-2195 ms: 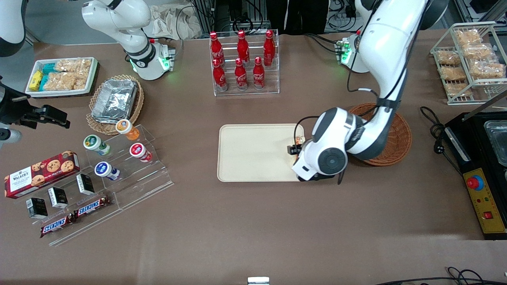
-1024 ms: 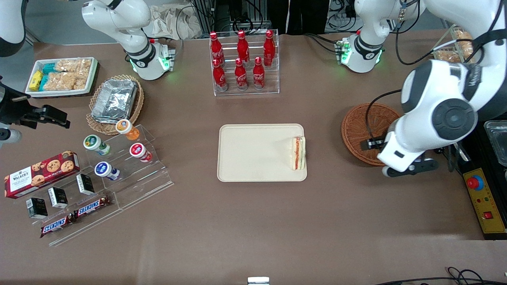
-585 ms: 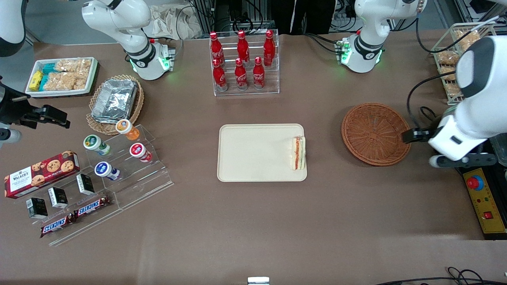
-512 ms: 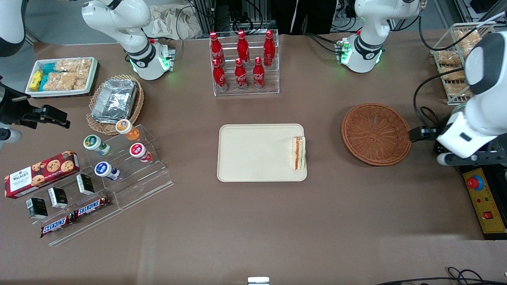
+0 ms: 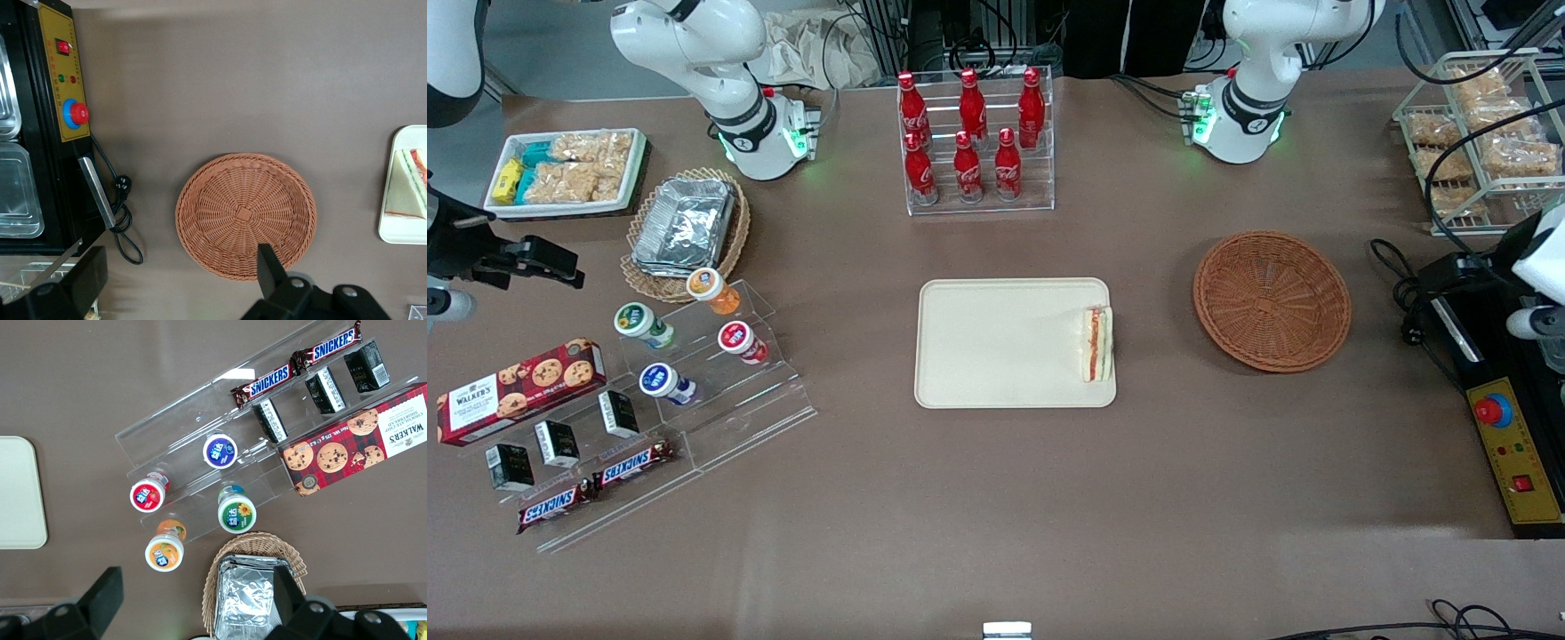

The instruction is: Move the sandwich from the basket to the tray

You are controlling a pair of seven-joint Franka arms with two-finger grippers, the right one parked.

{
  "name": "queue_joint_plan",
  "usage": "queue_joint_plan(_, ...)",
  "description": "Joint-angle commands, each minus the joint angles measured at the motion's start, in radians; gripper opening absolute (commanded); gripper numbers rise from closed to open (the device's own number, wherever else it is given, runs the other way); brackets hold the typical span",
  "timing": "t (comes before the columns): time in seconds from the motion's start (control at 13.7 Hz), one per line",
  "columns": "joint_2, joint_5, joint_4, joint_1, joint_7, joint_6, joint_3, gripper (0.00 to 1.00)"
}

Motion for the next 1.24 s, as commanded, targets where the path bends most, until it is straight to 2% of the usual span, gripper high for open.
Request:
queue_joint_plan(0.0,-0.014,-0.041,0.009,0.025,0.015,0.017,-0.011,1.0)
queue_joint_plan(0.07,-0.014,-0.06,0.009,0.025,0.007,0.025,-0.01,1.0)
queue_joint_plan(1.17,-0.009,-0.055,0.018,0.022,0.003,0.029,-0.005,1.0)
